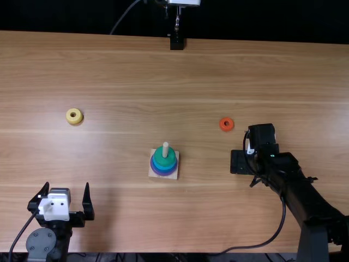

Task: Build the Hanoi tower: stack the rings onto the peg from bottom to top in this color order: purple, dark blue, light blue, dark green, light green, yellow, orange.

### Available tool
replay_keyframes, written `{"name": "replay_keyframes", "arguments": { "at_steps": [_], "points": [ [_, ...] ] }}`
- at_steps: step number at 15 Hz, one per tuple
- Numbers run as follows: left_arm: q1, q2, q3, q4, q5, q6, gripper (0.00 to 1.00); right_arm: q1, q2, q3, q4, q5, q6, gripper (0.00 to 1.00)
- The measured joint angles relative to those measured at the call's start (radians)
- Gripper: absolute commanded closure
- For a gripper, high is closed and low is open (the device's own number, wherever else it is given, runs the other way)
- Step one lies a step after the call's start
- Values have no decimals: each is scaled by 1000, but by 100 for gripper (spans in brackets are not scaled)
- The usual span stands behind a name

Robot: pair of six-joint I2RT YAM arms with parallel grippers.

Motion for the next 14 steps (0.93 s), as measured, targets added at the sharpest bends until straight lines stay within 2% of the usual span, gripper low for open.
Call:
{"name": "replay_keyframes", "arguments": {
  "at_steps": [3,4,6,7,12,14],
  "points": [
    [0,0,0,0,0,-1,0,0,0,0,-30,0,0,72],
    [0,0,0,0,0,0,0,0,0,0,-47,0,8,76],
    [0,0,0,-1,0,0,0,6,0,0,-60,1,51,96],
    [0,0,0,0,0,0,0,16,0,0,-61,3,63,100],
    [0,0,0,-1,0,0,0,47,0,30,-85,3,87,100],
    [0,0,0,0,0,-1,0,89,-10,98,-163,1,90,100]
  ]
}}
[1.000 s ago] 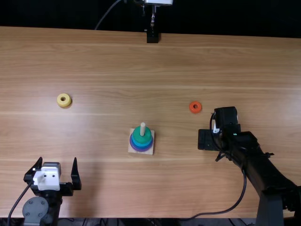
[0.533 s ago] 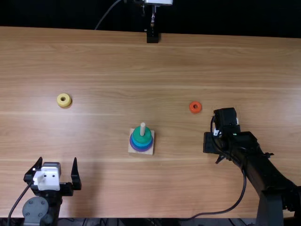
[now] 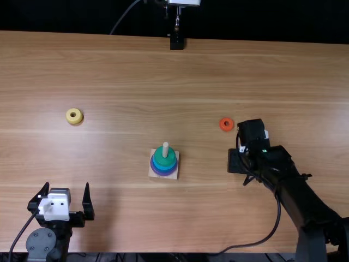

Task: Build the Hanoi tower: stack the rings onto the peg from bottom to top in this color order: purple, dark blue, light blue, dark green, light green, yellow, orange.

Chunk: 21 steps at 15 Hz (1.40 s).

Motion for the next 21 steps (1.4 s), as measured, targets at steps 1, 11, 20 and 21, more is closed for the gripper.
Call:
{"name": "replay_keyframes", "arguments": {
  "at_steps": [1,11,20,21],
  "points": [
    [0,0,0,0,0,1,0,21,-23,20,-47,0,0,100],
    [0,0,0,0,0,0,0,318,-85,465,-383,-1,0,100],
    [0,0,0,0,0,0,0,486,48,680,-386,-1,5,100],
    [0,0,0,0,-1,0,0,494,54,682,-388,-1,6,100]
  ]
}}
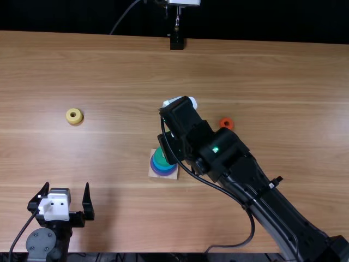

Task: Build the Hanoi tower: stack the rings onto the peg from bottom to top in this color order: purple, dark blue, light blue, dark green, light green, yellow, orange.

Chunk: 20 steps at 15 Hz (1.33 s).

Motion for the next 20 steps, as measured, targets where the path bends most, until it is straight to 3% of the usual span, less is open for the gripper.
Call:
{"name": "replay_keyframes", "arguments": {
  "at_steps": [6,19,20],
  "points": [
    [0,0,0,0,0,0,0,40,9,5,-11,0,3,100],
    [0,0,0,0,0,0,0,39,90,16,-6,-1,4,100],
    [0,0,0,0,0,0,0,39,90,16,-7,-1,4,66]
  ]
}}
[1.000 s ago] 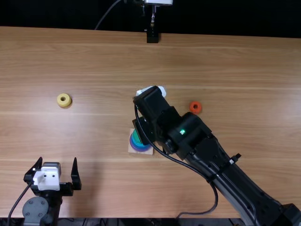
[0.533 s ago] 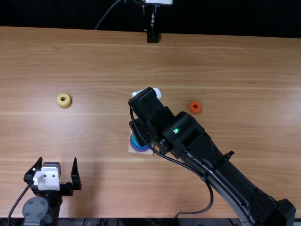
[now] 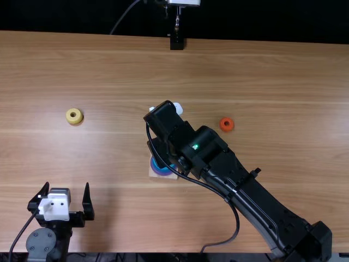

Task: Build the Hanoi tower: stack the rings onto the peg from bottom to top in this color order: purple, dark blue, light blue, dark green, light green, yellow, orange.

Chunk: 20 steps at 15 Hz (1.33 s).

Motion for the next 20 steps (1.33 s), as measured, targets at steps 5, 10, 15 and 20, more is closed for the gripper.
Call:
{"name": "replay_keyframes", "arguments": {
  "at_steps": [5,10,15,20],
  "points": [
    [0,0,0,0,0,0,0,0,0,0,-3,1,1,0],
    [0,0,0,0,0,0,0,0,0,0,13,1,2,0],
    [0,0,0,0,0,0,0,-90,-64,-2,19,1,5,0],
    [0,0,0,-1,0,0,0,-290,-245,-173,114,2,6,0]
  ]
}}
